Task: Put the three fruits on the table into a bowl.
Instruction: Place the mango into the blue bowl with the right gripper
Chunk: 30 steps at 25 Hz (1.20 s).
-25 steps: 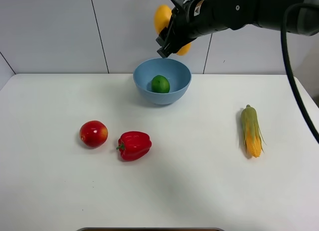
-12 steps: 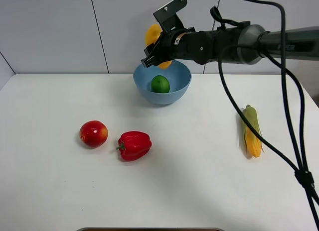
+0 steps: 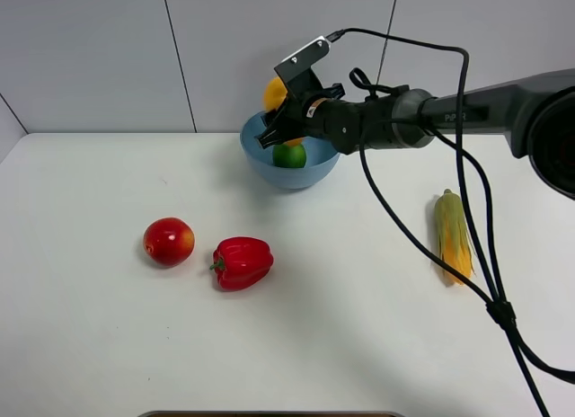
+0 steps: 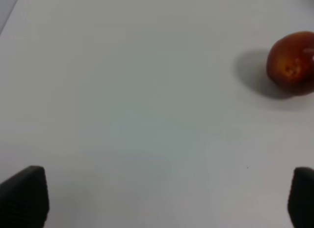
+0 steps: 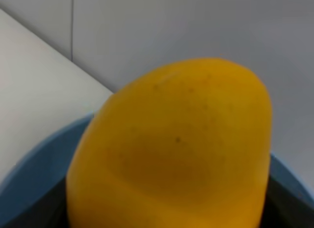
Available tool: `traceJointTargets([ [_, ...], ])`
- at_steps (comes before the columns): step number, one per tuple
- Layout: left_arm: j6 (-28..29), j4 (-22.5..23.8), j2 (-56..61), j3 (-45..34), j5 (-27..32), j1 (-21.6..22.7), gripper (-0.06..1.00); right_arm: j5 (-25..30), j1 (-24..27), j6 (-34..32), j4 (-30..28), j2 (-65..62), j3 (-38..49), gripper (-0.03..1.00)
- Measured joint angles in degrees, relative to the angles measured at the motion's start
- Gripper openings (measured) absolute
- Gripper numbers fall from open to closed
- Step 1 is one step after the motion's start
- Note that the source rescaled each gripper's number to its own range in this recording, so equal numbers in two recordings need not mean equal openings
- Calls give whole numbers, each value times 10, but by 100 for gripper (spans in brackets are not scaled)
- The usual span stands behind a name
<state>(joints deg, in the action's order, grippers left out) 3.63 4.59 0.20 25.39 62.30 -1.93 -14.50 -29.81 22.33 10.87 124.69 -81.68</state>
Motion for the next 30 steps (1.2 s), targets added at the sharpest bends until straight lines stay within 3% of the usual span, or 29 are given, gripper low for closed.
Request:
traceJointTargets([
  [20, 0, 0, 0, 0, 0, 0, 100, -24, 7, 0, -1, 21, 3, 5],
  [22, 0, 0, 0, 0, 0, 0, 100, -24, 7, 0, -1, 21, 3, 22],
  [24, 0, 0, 0, 0, 0, 0, 100, -34, 7, -5, -1, 21, 3, 49],
  [27, 0, 0, 0, 0, 0, 0, 100, -49, 7, -20, -1, 21, 3, 83],
  [30, 0, 0, 0, 0, 0, 0, 100, -50, 7, -25, -1, 21, 3, 96],
])
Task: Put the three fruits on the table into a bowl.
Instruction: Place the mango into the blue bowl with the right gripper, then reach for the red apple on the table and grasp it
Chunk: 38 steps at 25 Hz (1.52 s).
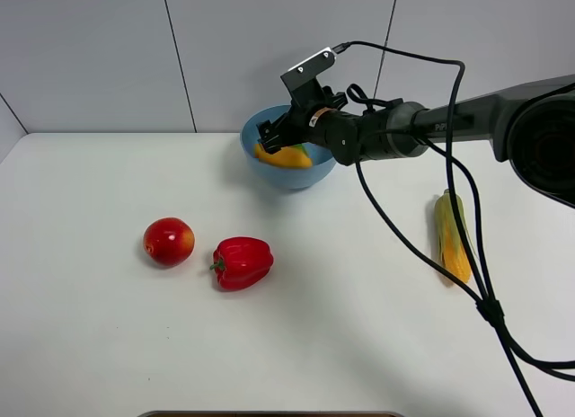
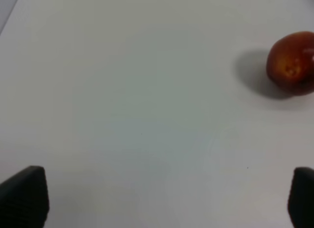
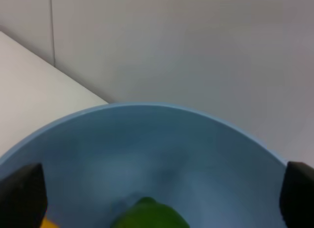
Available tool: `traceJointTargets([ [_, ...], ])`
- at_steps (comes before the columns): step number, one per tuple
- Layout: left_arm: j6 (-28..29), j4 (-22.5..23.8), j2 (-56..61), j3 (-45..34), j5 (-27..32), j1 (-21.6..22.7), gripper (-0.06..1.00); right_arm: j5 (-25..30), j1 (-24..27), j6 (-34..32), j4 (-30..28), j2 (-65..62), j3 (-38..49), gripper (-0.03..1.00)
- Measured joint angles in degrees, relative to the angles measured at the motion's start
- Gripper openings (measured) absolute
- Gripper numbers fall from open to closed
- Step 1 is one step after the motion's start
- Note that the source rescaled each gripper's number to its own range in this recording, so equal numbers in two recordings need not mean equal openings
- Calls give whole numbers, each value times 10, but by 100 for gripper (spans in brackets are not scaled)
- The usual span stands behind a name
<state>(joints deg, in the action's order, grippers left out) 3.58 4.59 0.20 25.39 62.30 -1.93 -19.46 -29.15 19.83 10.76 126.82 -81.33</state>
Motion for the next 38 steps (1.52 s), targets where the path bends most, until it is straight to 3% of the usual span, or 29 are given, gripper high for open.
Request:
traceJointTargets([
  [14, 1, 0, 0, 0, 0, 0, 100, 8, -7, -1, -4, -35, 0, 100],
  [38, 1, 0, 0, 0, 0, 0, 100, 322, -15, -49, -16, -443, 0, 100],
])
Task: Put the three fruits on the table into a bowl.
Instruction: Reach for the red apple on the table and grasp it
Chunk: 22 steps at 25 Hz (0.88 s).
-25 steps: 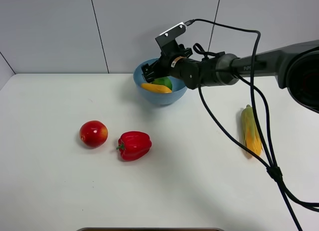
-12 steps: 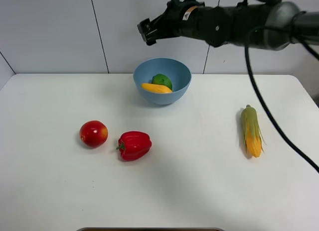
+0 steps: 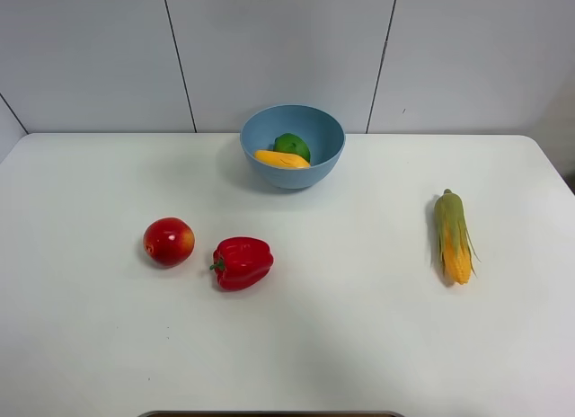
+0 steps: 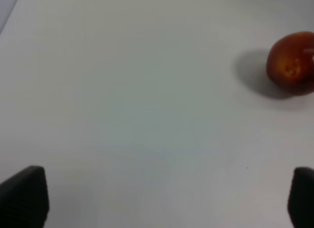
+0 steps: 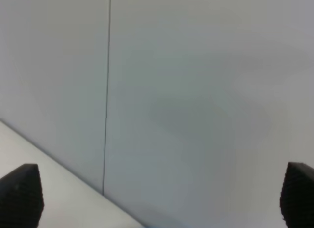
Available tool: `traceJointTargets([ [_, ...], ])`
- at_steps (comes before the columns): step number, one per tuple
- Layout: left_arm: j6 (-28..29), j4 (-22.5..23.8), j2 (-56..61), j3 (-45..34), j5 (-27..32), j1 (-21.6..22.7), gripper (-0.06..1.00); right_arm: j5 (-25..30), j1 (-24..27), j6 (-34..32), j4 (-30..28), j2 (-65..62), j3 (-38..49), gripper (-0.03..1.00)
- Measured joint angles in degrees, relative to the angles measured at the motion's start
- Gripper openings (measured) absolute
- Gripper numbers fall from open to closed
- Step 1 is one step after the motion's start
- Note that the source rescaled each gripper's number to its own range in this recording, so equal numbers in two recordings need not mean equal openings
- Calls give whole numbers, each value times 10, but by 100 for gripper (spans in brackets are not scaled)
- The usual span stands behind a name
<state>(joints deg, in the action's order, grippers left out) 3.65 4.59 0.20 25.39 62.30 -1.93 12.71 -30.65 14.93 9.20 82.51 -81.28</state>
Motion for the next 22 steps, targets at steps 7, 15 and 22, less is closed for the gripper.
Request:
traceJointTargets([
  [7, 0, 0, 0, 0, 0, 0, 100, 52, 0, 1, -15, -123, 0, 100],
  [15, -1, 0, 0, 0, 0, 0, 100, 113, 2, -1, -118, -233, 0, 100],
  [22, -1, 0, 0, 0, 0, 0, 100, 146, 105, -11, -138, -323, 0, 100],
])
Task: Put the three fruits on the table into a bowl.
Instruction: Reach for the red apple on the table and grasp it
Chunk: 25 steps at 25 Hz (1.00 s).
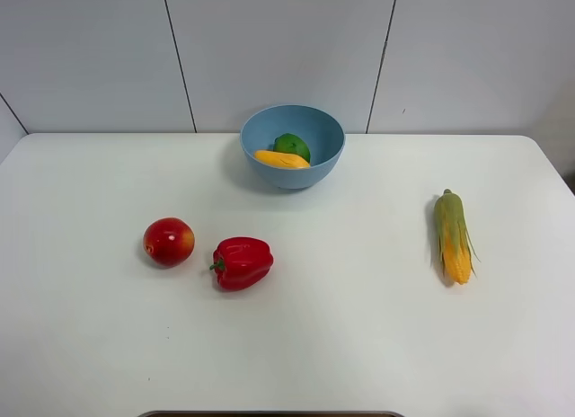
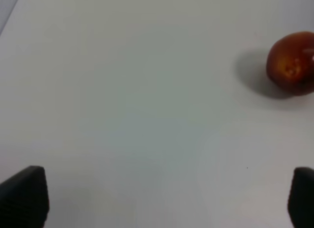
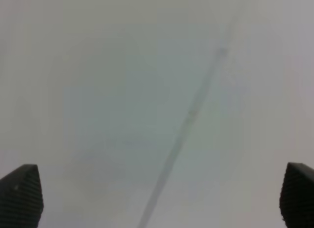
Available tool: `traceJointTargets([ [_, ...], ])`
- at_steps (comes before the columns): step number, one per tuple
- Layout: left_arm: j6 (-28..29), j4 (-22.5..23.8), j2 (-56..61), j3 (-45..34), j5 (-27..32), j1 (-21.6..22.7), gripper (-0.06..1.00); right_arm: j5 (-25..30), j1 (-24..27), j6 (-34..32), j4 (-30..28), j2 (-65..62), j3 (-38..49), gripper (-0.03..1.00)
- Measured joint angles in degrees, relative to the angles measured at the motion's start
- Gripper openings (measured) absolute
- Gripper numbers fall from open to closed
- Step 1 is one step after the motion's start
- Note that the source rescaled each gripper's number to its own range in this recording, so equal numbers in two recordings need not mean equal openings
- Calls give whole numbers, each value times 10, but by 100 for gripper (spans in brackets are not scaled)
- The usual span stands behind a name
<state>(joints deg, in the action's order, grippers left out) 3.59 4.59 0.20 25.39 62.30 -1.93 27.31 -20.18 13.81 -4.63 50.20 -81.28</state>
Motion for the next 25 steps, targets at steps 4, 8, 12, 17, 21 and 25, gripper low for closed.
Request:
traceJointTargets([
  [4, 0, 0, 0, 0, 0, 0, 100, 34, 45, 0, 0, -48, 0, 100],
  [8, 1, 0, 0, 0, 0, 0, 100, 97, 76, 0, 0, -94, -1, 100],
  [12, 1, 0, 0, 0, 0, 0, 100, 187, 123, -6, 0, -134, -1, 100],
  [17, 1, 0, 0, 0, 0, 0, 100, 271, 146, -48, 3, -185, -2, 100],
  [21, 0, 0, 0, 0, 0, 0, 100, 351, 156, -69, 1, -225, -1, 100],
  [25, 0, 0, 0, 0, 0, 0, 100, 373, 182, -85, 0, -278, 34, 100],
])
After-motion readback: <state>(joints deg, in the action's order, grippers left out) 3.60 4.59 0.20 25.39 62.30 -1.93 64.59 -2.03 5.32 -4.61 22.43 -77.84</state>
